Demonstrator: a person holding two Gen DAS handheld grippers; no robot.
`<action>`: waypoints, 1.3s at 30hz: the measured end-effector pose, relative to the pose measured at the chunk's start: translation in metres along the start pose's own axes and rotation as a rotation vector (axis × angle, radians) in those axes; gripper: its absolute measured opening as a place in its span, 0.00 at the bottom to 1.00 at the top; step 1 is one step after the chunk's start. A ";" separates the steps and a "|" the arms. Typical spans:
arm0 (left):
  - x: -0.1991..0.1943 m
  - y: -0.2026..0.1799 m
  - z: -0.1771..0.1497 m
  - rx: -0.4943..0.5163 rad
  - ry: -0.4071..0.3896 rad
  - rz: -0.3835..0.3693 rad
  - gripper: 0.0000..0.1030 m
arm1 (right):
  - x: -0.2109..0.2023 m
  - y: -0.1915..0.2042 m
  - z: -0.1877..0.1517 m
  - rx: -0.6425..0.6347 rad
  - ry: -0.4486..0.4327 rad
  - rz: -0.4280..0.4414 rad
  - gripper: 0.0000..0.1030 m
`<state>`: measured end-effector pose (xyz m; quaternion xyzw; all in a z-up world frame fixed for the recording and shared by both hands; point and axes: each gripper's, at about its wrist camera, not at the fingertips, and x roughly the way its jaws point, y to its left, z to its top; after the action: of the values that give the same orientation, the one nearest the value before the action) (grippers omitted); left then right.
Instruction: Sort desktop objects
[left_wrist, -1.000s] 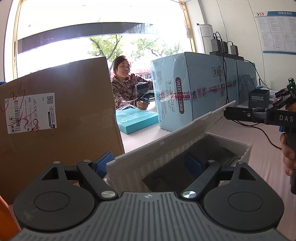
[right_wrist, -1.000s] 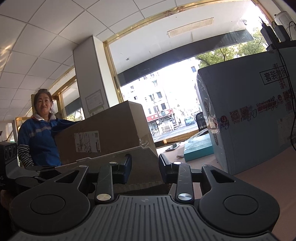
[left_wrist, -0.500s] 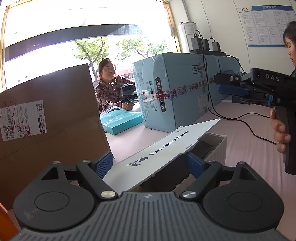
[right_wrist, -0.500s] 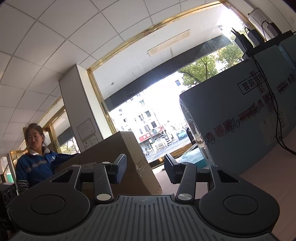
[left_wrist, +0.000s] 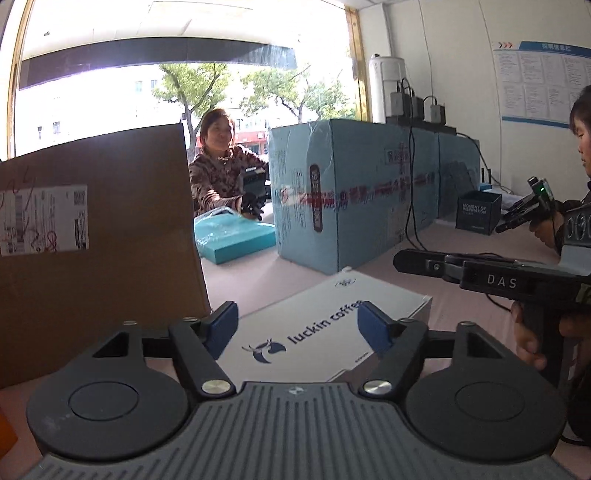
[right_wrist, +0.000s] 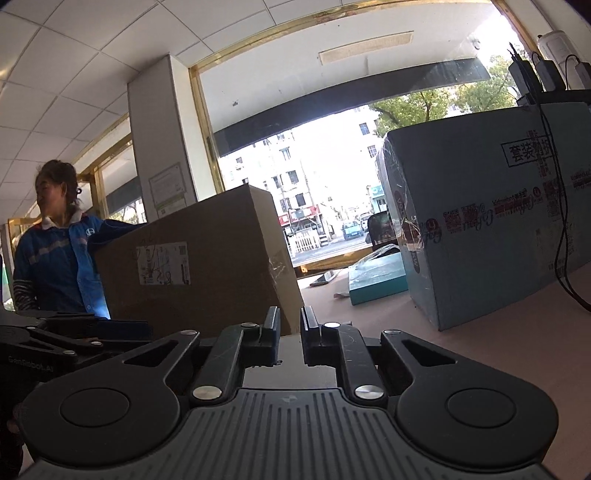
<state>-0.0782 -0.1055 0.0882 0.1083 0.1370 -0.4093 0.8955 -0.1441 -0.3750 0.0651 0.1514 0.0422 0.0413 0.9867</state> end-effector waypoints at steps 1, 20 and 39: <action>0.006 -0.002 -0.004 -0.001 0.018 0.011 0.46 | 0.001 0.001 -0.001 -0.002 0.011 0.001 0.08; 0.012 -0.013 -0.040 -0.046 -0.075 0.118 0.12 | 0.009 0.027 -0.026 -0.204 0.057 -0.101 0.08; 0.013 0.063 -0.043 -0.539 -0.081 0.168 1.00 | 0.009 -0.040 -0.018 0.377 0.066 -0.119 1.00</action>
<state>-0.0285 -0.0612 0.0481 -0.1391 0.1954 -0.2867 0.9275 -0.1343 -0.4067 0.0359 0.3291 0.0902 -0.0207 0.9397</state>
